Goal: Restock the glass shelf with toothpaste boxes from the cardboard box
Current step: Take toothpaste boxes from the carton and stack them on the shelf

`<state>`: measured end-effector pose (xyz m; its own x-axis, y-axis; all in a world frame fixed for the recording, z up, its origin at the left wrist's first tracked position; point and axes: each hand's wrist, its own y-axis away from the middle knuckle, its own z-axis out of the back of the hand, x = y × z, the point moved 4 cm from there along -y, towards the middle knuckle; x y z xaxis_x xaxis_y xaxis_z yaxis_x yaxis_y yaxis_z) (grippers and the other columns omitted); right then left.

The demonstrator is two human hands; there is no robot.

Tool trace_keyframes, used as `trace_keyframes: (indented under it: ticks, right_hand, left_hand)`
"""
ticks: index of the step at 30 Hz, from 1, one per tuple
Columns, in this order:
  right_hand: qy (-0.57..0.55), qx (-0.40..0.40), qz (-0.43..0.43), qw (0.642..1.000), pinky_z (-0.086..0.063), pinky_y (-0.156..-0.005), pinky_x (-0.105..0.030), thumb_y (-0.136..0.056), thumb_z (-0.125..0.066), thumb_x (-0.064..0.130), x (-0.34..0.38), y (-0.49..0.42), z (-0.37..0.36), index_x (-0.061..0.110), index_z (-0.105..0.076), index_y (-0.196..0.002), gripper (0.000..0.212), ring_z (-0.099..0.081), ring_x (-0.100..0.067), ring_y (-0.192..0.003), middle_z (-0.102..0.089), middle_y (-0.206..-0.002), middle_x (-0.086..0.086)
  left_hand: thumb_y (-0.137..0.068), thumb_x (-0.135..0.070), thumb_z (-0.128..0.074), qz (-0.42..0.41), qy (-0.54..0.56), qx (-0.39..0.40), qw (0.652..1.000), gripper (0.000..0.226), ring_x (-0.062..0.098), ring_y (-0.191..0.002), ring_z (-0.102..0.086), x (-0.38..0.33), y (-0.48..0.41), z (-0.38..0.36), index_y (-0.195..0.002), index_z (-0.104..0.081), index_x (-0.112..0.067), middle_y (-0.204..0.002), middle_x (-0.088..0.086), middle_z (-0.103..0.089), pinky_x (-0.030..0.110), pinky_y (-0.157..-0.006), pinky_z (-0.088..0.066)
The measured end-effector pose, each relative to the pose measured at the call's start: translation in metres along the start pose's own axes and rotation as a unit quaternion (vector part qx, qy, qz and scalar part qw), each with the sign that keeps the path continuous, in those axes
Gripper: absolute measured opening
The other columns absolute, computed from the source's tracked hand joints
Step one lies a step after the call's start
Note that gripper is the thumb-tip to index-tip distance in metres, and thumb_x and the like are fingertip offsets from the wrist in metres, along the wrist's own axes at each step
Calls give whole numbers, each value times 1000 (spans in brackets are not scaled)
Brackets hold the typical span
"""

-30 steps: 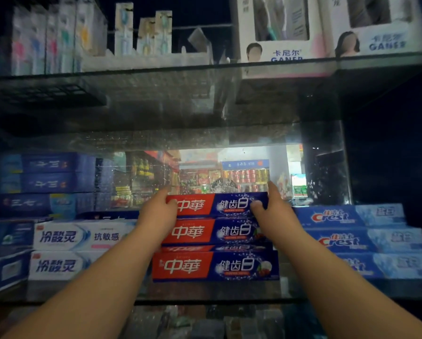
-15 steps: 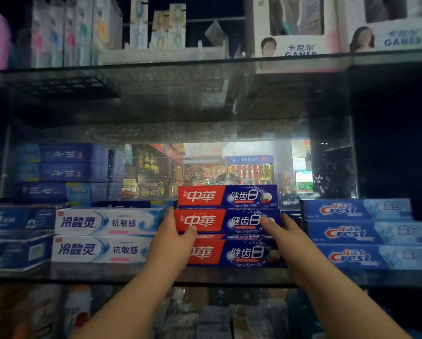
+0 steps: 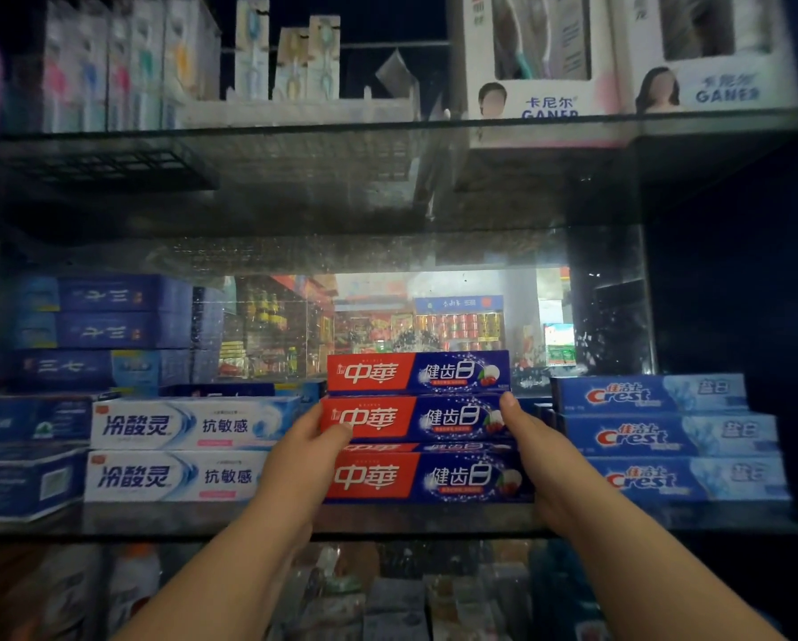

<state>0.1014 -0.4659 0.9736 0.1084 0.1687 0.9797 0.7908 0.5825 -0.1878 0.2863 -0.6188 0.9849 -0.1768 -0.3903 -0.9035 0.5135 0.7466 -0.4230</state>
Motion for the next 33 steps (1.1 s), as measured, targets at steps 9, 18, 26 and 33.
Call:
trace_keyframes:
  ticks: [9, 18, 26, 33]
  right_hand:
    - [17, -1, 4, 1000, -53, -92, -46, -94, -39, 61, 2, 5, -4, 23, -53, -128, 53, -65, -28, -104, -65, -120, -5]
    - [-10, -48, -38, 998, -56, -62, -37, -98, -39, 52, 7, 5, 0, 13, -57, -107, 44, -70, -29, -79, -71, -93, -12]
    - [10, -54, -38, 998, -51, -54, -34, -102, -34, 42, 9, 4, -5, 15, -52, -89, 35, -66, -26, -73, -66, -86, -11]
    - [70, -66, 46, 994, -57, -78, -46, -102, -32, 43, 11, 12, -5, 15, -53, -121, 40, -65, -27, -90, -65, -110, -10]
  left_hand:
    - [-90, -31, -59, 114, 55, 57, 990, 19, 21, -74, -71, 9, -7, -7, -103, -60, -17, -83, 6, -74, 29, -61, -52]
    - [-91, -28, -58, 84, 19, 35, 996, 16, 18, -78, -69, 14, -14, -12, -106, -56, -21, -92, 5, -72, 26, -58, -49]
    - [-90, -32, -58, 89, 3, 34, 995, 28, 19, -82, -69, 17, -14, -12, -117, -55, -22, -96, 3, -71, 29, -64, -52]
    - [-92, -32, -51, -41, -178, -61, 981, 42, 17, -99, -62, 7, -6, -7, -134, -41, -29, -120, -3, -61, 34, -85, -52]
